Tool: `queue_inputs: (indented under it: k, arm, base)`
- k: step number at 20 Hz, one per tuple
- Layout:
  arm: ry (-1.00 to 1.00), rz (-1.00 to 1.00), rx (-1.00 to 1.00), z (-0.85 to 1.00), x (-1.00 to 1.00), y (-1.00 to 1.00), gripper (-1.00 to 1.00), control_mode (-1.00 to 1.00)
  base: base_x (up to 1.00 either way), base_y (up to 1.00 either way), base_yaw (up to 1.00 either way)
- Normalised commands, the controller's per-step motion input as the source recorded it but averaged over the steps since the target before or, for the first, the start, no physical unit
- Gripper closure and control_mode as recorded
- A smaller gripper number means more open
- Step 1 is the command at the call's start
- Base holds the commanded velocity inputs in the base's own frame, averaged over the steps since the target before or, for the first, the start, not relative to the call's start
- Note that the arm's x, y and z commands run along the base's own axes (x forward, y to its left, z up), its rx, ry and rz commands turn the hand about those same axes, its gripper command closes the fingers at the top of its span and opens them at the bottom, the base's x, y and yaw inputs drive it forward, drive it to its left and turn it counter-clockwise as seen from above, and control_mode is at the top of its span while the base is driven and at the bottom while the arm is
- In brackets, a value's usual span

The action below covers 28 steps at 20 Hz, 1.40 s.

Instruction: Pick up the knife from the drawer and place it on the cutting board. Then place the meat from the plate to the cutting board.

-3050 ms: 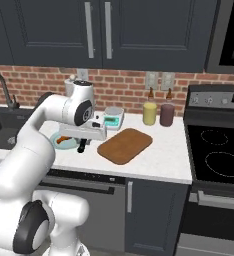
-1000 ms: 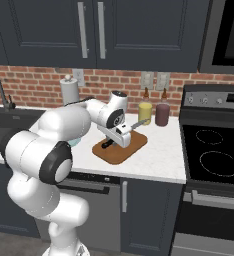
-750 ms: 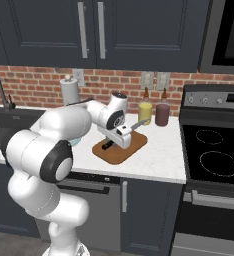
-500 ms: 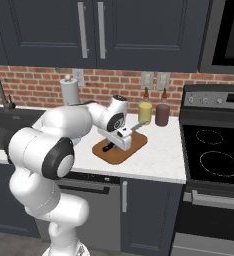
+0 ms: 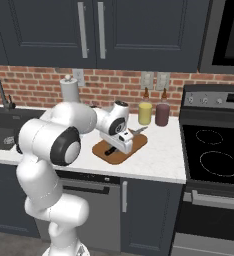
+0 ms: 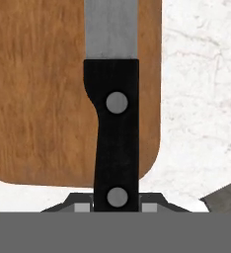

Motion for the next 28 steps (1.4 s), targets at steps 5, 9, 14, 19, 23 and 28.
queue_inputs:
  k: [5,9,14,19,23,28]
  arm:
    - [0.03,0.0,0.0,-0.19,0.26,-0.06,1.0,-1.0]
    - [0.03,0.0,0.0,-0.14,0.23,-0.08,1.0,-1.0]
    - [0.02,0.04,0.0,-0.15,0.08,-0.02,-1.0,-1.0]
    - [0.0,0.02,0.0,-0.07,0.01,0.0,-1.0,-1.0]
    - [0.0,0.03,0.0,-0.17,0.15,0.0,-1.0,-1.0]
    - [-0.01,0.06,0.0,-0.02,0.01,0.0,-1.0,-1.0]
  base:
    - [0.0,0.0,0.0]
    - [0.0,0.0,0.0]
    - [0.0,0.0,0.0]
    - [0.0,0.0,0.0]
    - [0.0,0.0,0.0]
    - [0.0,0.0,0.0]
